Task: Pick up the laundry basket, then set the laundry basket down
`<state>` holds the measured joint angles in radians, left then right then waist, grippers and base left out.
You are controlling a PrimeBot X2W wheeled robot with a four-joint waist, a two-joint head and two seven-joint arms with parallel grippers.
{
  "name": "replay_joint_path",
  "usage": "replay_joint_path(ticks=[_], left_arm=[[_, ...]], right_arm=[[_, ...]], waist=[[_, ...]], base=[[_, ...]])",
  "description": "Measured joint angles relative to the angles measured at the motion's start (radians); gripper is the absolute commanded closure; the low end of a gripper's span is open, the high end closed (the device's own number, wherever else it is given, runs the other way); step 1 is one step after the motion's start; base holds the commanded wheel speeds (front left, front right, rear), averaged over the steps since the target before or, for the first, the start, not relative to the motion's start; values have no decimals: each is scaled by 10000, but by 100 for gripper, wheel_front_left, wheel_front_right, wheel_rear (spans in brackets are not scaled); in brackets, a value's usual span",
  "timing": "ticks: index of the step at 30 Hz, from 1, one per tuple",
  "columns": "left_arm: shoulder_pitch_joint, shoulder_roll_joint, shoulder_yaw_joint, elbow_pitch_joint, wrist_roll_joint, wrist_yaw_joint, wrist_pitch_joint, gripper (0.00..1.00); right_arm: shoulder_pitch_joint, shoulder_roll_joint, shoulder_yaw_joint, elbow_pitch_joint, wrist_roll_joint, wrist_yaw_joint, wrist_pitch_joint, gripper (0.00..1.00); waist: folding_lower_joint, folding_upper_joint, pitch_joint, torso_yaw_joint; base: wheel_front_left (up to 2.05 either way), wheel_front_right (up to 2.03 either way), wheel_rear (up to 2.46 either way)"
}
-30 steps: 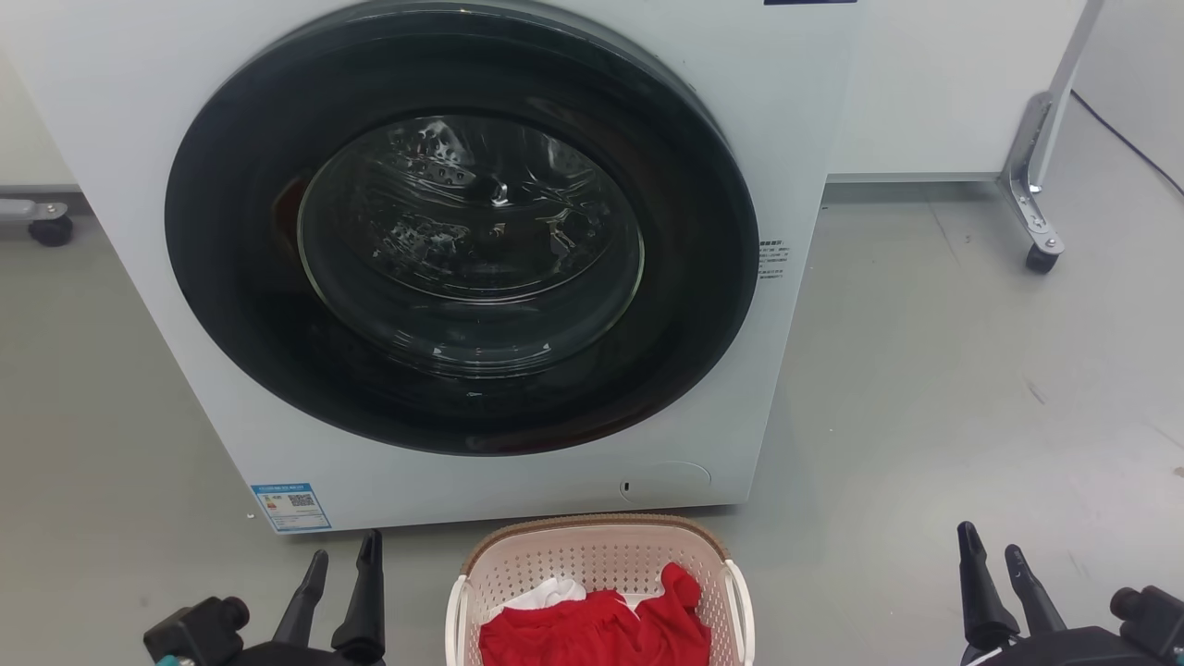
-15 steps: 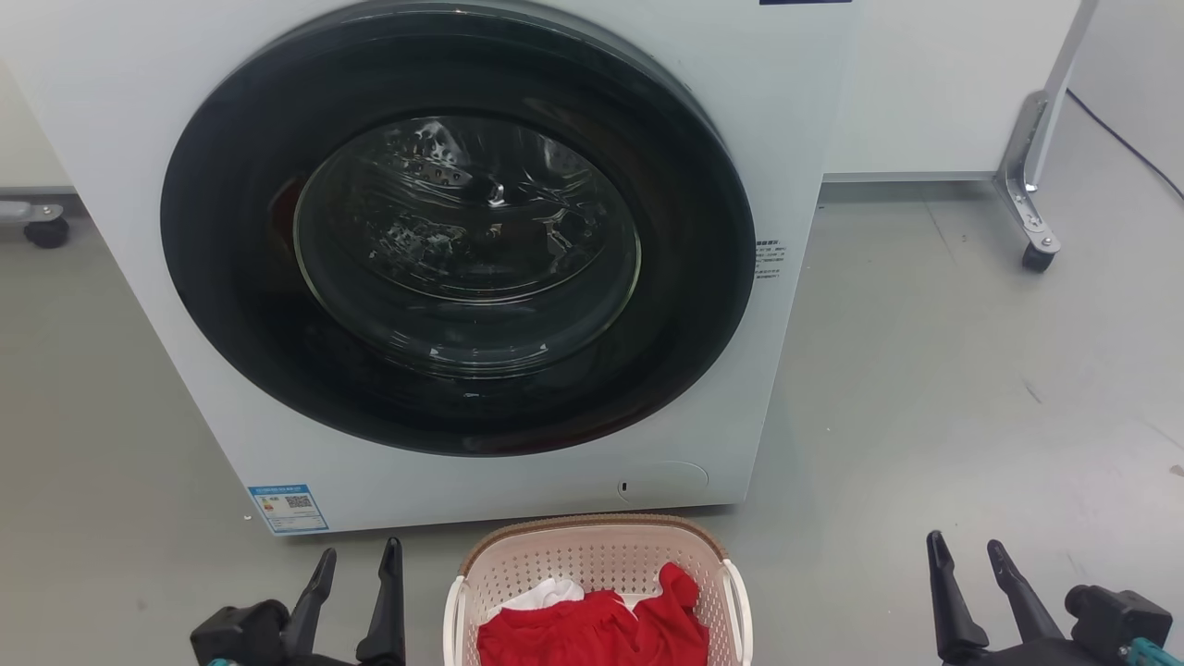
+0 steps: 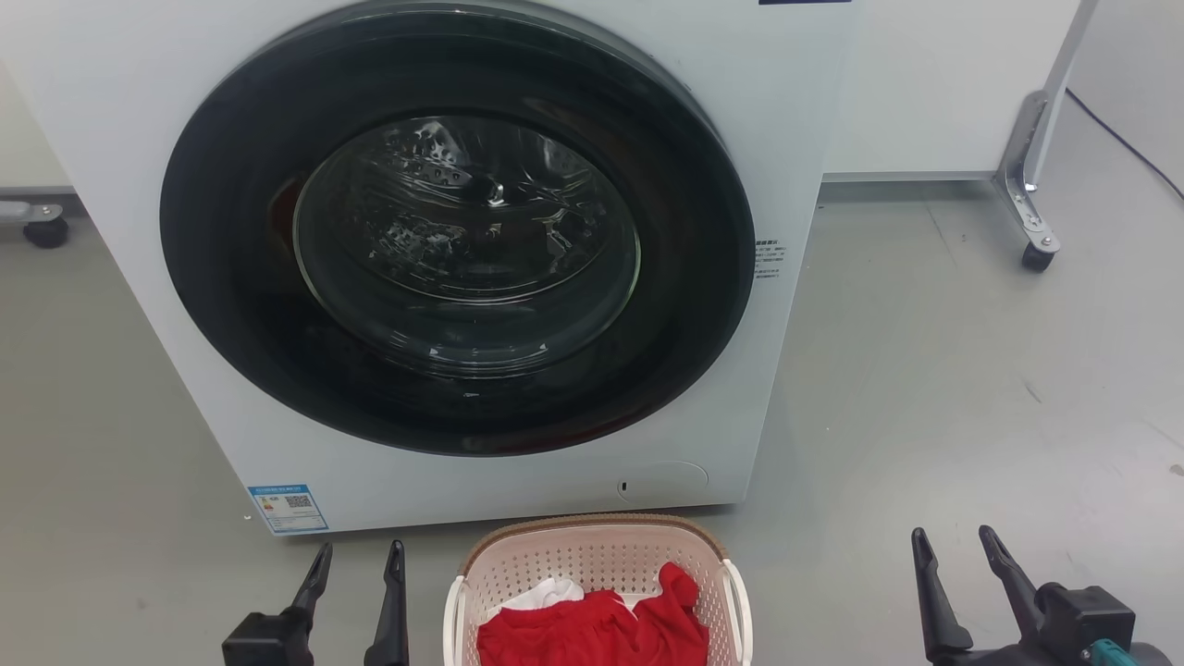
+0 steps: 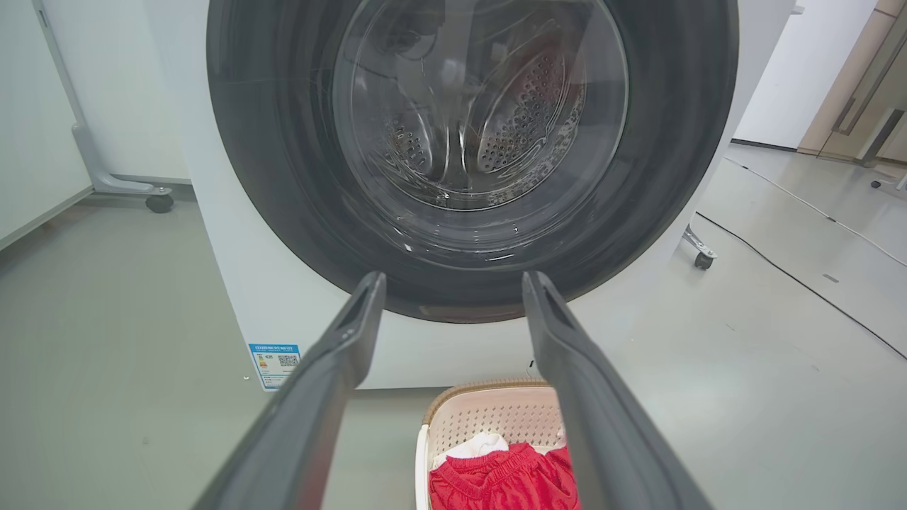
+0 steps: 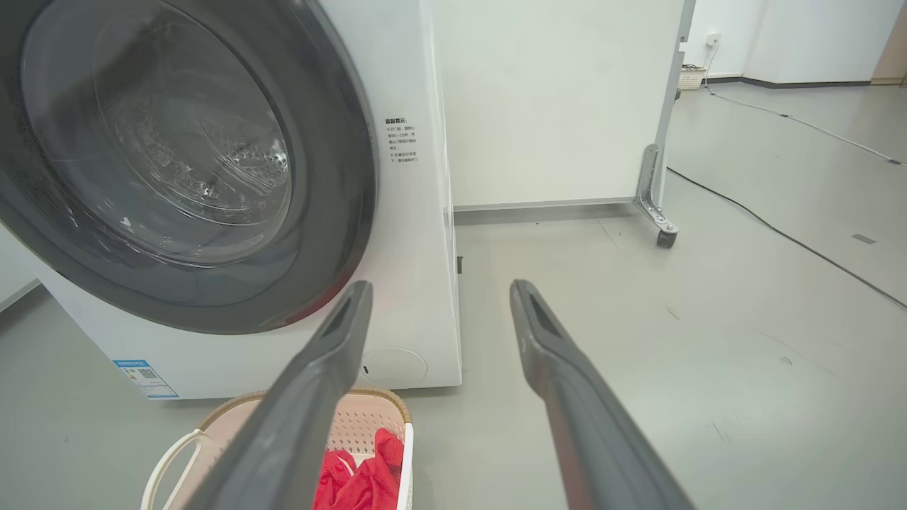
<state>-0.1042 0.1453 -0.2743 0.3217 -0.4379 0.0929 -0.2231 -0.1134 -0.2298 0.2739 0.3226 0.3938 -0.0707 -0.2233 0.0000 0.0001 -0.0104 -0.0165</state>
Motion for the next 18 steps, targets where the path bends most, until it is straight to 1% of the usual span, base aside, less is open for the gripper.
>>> replay_joint_path(ticks=[7,18], left_arm=[[1,33,-36,82,878,201,-268,0],[1,29,8,182,978,219,-268,0]], right_arm=[[-1,-79,146,84,-888,-184,-261,0],[-1,-82,92,142,-970,-188,-261,0]], waist=[[0,0,11,13],[0,0,32,11]], base=[[0,0,0],[0,0,0]])
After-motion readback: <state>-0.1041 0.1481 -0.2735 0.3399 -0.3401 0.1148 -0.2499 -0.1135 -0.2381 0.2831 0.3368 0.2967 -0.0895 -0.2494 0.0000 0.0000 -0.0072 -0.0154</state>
